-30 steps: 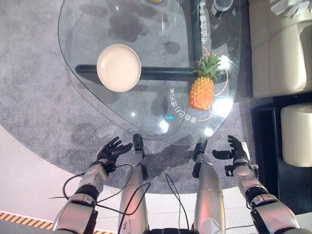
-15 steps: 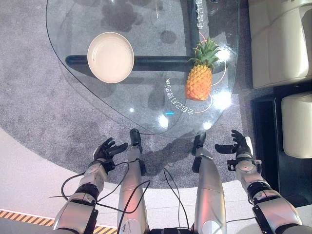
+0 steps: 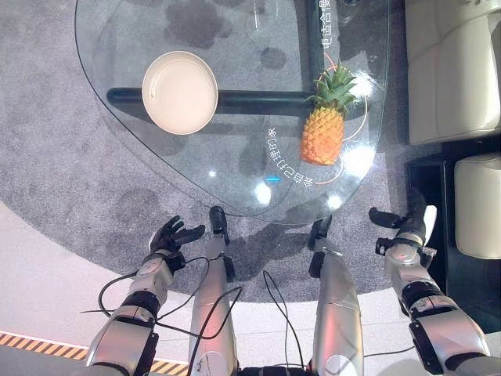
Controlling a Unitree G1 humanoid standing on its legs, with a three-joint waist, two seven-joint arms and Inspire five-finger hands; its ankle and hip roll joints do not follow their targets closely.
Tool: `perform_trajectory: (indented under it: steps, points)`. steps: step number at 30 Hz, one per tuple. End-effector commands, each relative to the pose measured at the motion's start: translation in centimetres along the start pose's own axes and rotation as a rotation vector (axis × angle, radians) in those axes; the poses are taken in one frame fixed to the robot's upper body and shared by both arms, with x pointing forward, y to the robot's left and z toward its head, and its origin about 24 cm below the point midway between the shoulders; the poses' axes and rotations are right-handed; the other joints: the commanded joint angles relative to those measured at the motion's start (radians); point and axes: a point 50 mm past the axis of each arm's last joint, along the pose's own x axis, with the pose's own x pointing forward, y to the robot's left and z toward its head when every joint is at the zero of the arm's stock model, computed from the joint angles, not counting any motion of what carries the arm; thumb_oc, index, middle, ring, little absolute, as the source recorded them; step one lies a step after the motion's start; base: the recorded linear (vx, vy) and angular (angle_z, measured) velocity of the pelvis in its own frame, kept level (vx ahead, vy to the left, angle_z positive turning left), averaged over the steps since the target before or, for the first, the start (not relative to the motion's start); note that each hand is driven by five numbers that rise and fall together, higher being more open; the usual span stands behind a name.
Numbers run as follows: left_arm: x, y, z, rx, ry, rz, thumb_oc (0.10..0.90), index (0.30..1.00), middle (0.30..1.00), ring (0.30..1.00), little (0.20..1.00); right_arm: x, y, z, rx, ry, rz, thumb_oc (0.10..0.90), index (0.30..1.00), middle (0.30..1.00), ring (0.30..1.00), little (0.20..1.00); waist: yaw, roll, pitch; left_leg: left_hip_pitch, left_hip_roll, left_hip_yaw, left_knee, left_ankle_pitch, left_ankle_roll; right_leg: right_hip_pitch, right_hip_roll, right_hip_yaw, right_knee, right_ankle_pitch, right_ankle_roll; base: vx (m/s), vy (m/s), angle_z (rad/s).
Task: Pick up the fruit to the plate
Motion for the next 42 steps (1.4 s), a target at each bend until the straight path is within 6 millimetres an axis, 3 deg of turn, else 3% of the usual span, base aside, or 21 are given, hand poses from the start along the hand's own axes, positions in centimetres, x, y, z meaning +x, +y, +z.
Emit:
perform_trajectory:
  steps: [1, 9, 17, 28, 42]
  points:
    - [-0.6, 3.1, -0.9, 0.079, 0.005, 0.100, 0.800, 0.900, 0.900, 0.900, 0.900, 2.0, -4.1, 4.7, 0.188, -0.176, -0.203, 0.800, 0.900, 0.900, 0.900, 0.900, 0.002, -0.003, -0.008, -0.039, 0.037, -0.082, 0.142, -0.112, -0.034, -0.009, -0.052, 0.000, -0.020, 0.050, 0.046, 0.00, 0.000, 0.00]
    - [-0.6, 2.8, -1.0, 0.069, 0.000, 0.095, 0.800, 0.900, 0.900, 0.900, 0.900, 0.2, -2.4, 12.0, 0.310, -0.484, -0.170, 0.800, 0.900, 0.900, 0.900, 0.900, -0.007, 0.004, -0.008, -0.045, 0.026, -0.080, 0.130, -0.107, -0.031, -0.023, -0.062, -0.002, -0.025, 0.056, 0.047, 0.00, 0.004, 0.00]
    - [-0.9, 2.8, -1.9, 0.064, 0.009, 0.078, 0.800, 0.900, 0.900, 0.900, 0.900, -3.8, 0.4, 16.0, 0.248, -0.715, -0.003, 0.800, 0.900, 0.900, 0.900, 0.900, -0.017, 0.007, -0.008, -0.033, 0.018, -0.071, 0.105, -0.097, -0.028, -0.021, -0.063, 0.002, -0.044, 0.060, 0.047, 0.00, 0.000, 0.00]
    - [-1.0, 2.3, -2.5, 0.070, 0.014, 0.057, 0.800, 0.900, 0.900, 0.900, 0.900, -8.3, 4.1, 17.6, 0.214, -0.850, 0.284, 0.800, 0.900, 0.900, 0.900, 0.900, -0.019, 0.010, -0.008, -0.012, 0.017, -0.053, 0.075, -0.078, -0.028, -0.008, -0.067, -0.002, -0.064, 0.063, 0.046, 0.00, 0.000, 0.00]
    - [-1.1, 1.5, -3.3, 0.074, 0.029, 0.034, 0.800, 0.900, 0.900, 0.900, 0.900, -9.9, 6.0, 17.2, 0.245, -0.785, 0.406, 0.800, 0.900, 0.900, 0.900, 0.900, -0.011, 0.024, -0.008, 0.013, 0.015, -0.035, 0.043, -0.058, -0.031, 0.005, -0.073, -0.010, -0.069, 0.063, 0.043, 0.00, 0.002, 0.01]
